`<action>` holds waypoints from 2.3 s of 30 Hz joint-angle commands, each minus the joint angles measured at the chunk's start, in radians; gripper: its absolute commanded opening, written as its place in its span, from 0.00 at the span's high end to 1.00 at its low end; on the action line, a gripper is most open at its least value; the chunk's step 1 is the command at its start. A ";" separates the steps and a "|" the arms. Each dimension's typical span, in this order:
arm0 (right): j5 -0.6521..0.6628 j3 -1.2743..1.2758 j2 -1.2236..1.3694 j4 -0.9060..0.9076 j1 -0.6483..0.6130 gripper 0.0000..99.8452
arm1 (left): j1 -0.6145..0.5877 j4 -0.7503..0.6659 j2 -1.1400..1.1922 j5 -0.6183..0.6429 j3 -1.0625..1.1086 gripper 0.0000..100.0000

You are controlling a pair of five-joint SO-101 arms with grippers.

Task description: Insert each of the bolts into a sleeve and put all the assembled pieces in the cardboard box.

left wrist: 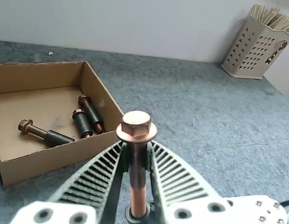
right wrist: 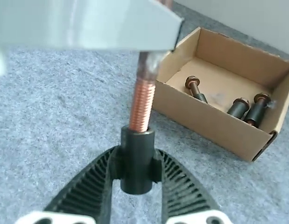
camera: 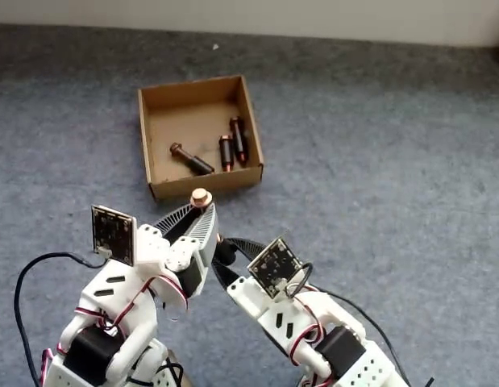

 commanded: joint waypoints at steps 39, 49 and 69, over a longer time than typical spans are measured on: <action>0.006 0.119 -0.022 -0.309 0.054 0.99 | -0.015 0.206 -0.010 -0.006 -0.065 0.80; 0.005 0.119 -0.018 -0.252 0.113 0.99 | -0.018 0.265 -0.010 -0.006 -0.142 0.80; -0.157 0.119 -0.016 -0.231 0.262 0.99 | -0.334 0.270 -0.008 -0.026 -0.120 0.79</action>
